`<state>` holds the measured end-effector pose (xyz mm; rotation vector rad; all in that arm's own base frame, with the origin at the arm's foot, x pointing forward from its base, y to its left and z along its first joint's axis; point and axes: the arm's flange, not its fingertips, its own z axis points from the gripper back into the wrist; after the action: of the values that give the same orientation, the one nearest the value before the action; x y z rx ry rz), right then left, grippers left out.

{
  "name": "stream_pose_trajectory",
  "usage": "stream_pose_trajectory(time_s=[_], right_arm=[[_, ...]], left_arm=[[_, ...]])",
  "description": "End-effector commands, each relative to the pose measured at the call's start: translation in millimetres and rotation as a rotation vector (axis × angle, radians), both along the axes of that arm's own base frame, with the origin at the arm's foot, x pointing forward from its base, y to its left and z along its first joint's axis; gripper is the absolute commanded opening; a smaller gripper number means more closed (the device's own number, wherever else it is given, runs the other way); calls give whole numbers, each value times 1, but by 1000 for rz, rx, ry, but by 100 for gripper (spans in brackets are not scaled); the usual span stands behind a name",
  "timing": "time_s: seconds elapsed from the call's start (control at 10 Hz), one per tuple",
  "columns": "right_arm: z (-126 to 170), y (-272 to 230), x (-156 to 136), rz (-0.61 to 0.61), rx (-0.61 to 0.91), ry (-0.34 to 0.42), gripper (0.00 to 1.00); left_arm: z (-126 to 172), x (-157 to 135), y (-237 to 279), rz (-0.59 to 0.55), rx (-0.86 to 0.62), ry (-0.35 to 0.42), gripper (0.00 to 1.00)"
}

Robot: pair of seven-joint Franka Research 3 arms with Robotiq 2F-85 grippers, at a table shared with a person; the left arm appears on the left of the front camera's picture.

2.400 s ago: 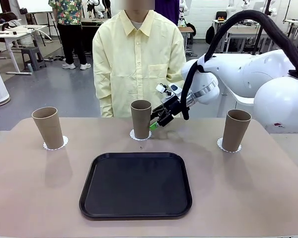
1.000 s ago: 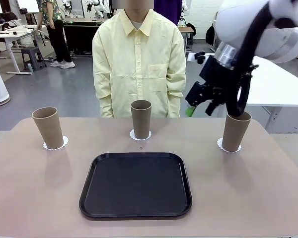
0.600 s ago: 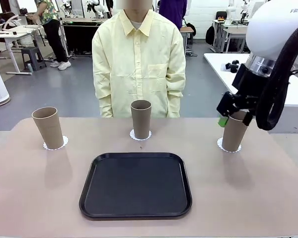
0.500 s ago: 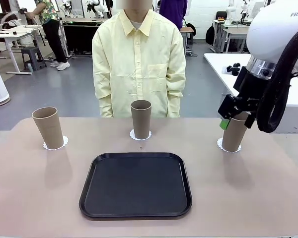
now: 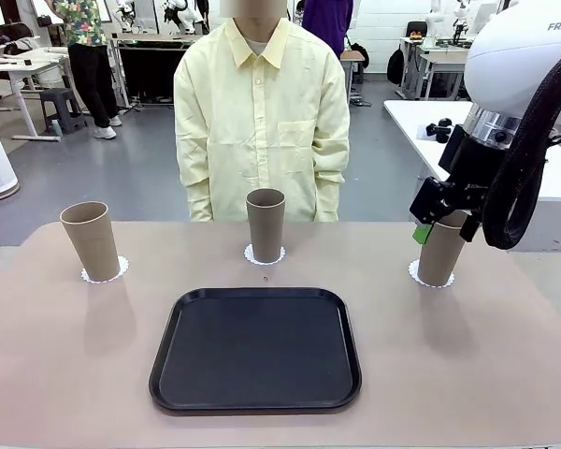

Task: Place coasters on the table and set cups on them.
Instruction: Take one Reusable plastic cup from the Flat Tray and place it on a coaster set by the human.

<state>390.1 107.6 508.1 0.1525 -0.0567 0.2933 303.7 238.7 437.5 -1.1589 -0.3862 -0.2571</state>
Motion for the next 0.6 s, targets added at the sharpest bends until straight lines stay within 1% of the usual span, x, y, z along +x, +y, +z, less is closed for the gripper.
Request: stream_pose_trajectory(time_s=[0.0,0.5], right_arm=[[1,0,1,0,1,-8,100],[1,0,1,0,1,-8,100]], left_arm=[[2,-1,1,1,-10,-7,100],[2,-1,1,1,-10,-7,100]])
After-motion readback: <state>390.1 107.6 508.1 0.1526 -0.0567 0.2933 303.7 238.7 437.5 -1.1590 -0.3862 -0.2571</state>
